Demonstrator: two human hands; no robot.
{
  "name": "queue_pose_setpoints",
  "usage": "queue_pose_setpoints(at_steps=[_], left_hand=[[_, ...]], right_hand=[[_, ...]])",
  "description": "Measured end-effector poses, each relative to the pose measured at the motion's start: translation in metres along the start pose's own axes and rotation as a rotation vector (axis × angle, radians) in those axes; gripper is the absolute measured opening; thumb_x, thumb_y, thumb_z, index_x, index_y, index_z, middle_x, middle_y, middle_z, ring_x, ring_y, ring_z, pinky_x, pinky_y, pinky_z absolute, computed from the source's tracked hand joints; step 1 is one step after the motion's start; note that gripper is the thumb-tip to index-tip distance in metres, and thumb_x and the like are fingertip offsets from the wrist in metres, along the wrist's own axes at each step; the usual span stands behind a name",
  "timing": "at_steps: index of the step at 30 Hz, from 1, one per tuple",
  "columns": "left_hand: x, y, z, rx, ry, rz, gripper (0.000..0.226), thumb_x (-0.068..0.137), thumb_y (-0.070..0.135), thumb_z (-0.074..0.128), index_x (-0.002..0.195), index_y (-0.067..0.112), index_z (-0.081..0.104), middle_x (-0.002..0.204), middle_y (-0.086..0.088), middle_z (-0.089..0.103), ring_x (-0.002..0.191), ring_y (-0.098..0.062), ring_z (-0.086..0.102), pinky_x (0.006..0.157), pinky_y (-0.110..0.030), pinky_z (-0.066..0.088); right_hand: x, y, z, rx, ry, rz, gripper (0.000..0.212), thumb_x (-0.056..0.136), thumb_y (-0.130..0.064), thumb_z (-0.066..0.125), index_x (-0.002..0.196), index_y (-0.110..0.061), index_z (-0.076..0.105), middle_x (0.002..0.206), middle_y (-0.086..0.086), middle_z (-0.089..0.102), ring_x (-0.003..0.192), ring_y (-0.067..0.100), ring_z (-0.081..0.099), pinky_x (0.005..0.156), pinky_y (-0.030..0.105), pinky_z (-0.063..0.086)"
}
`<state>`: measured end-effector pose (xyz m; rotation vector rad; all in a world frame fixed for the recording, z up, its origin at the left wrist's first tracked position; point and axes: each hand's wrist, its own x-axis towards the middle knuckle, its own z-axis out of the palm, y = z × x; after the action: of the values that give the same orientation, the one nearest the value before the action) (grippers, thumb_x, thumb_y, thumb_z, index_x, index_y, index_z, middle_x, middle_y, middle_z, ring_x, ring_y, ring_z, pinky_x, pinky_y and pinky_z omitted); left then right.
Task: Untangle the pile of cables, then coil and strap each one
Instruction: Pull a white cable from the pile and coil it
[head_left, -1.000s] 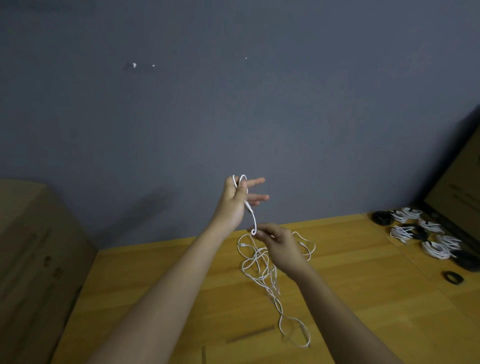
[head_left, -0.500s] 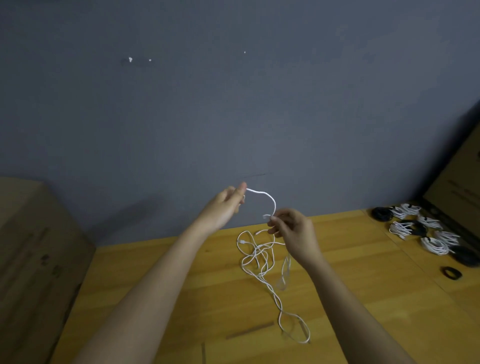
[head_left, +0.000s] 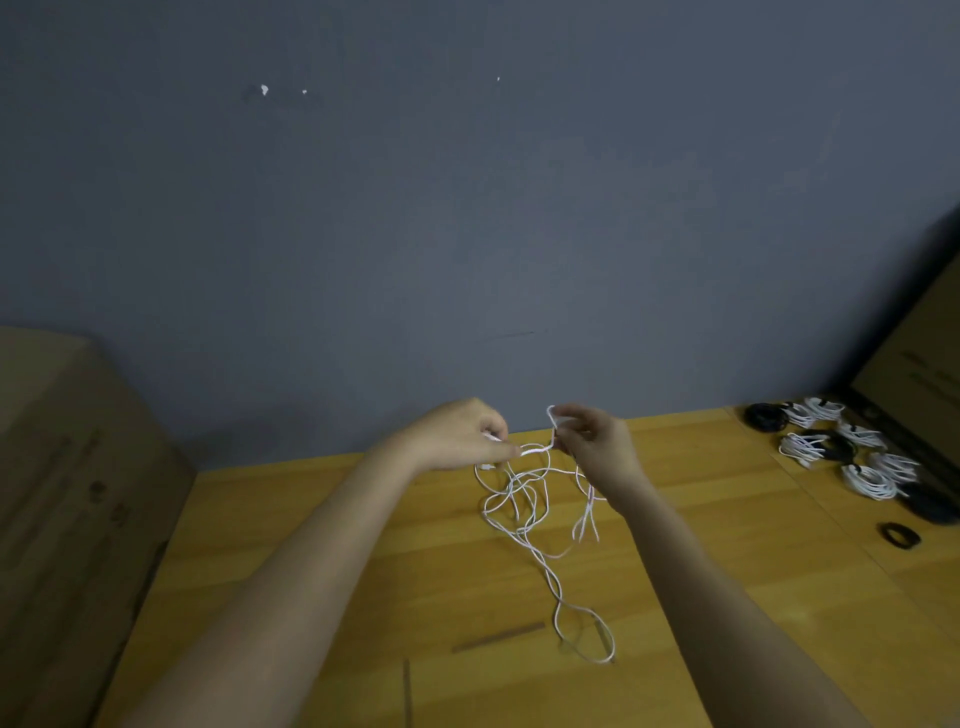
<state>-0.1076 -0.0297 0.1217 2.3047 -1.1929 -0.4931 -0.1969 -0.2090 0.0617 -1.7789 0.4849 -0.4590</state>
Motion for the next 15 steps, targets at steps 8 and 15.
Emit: queue_pose_setpoints(at_steps=[8,15], left_hand=[[0.013,-0.011,0.026,0.368,0.13,-0.173,0.031,0.092,0.034,0.052,0.078,0.009,0.065,0.088,-0.012,0.068,0.087,-0.032,0.062,0.058,-0.028,0.037],[0.028,-0.015,0.03,0.34,0.524,-0.295,0.033,0.102,0.034,0.036,0.099,0.011,0.06,0.103,-0.012,0.068,0.098,-0.034,0.062,0.066,-0.032,0.033]], right_hand=[[0.005,-0.015,0.004,0.117,0.08,-0.051,0.031,0.094,0.005,0.049,0.089,-0.019,0.067,0.063,0.0,0.055,0.055,0.008,0.054,0.055,0.019,0.05],[-0.004,-0.026,0.008,0.338,0.103,-0.018,0.023,0.093,0.005,0.052,0.085,-0.014,0.063,0.071,0.0,0.064,0.062,0.006,0.061,0.056,0.015,0.046]])
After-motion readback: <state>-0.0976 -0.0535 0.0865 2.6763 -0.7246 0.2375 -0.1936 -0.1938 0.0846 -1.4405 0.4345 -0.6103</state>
